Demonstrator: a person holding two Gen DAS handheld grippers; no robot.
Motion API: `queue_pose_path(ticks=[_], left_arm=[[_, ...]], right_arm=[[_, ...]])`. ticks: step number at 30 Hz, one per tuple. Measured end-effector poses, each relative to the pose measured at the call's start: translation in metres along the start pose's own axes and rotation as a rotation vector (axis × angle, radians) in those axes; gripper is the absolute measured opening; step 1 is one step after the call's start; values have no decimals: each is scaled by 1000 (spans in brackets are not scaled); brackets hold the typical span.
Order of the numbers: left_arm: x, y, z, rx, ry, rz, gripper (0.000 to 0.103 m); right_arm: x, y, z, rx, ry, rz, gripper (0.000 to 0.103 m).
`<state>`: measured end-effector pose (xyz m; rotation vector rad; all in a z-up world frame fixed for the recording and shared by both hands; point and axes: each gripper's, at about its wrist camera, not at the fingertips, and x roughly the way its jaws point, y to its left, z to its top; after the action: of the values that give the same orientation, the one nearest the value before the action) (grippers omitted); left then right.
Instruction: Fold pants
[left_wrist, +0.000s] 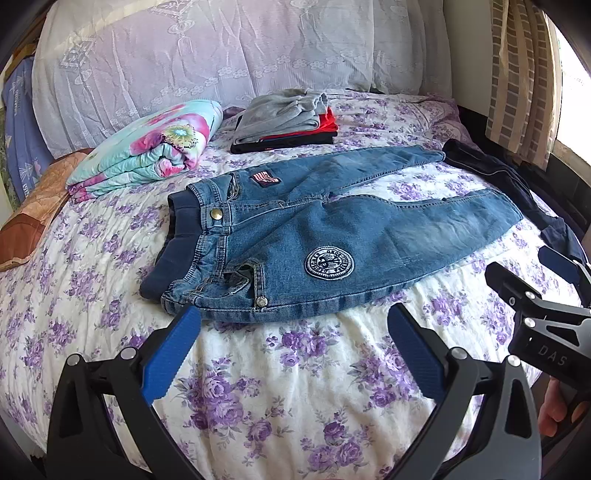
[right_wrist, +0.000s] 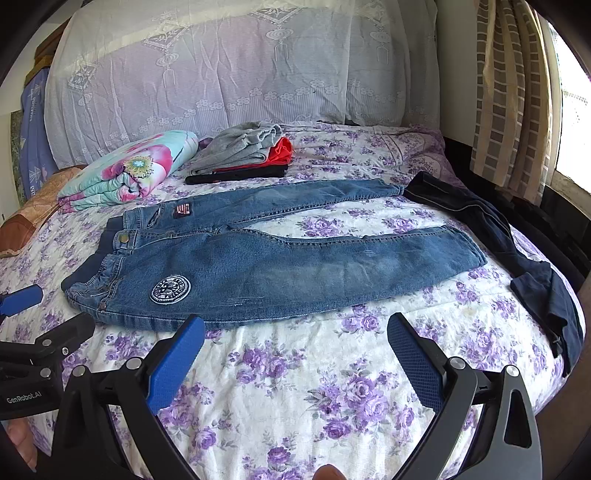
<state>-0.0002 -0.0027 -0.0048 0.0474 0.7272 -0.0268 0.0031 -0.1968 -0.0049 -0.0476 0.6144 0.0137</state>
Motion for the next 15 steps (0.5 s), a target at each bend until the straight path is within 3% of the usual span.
queue_pose_path(ticks=[15], left_arm=[[-1,-3,0,4,-2,2,99]], right_arm=[[0,0,0,2,-1,1,100]])
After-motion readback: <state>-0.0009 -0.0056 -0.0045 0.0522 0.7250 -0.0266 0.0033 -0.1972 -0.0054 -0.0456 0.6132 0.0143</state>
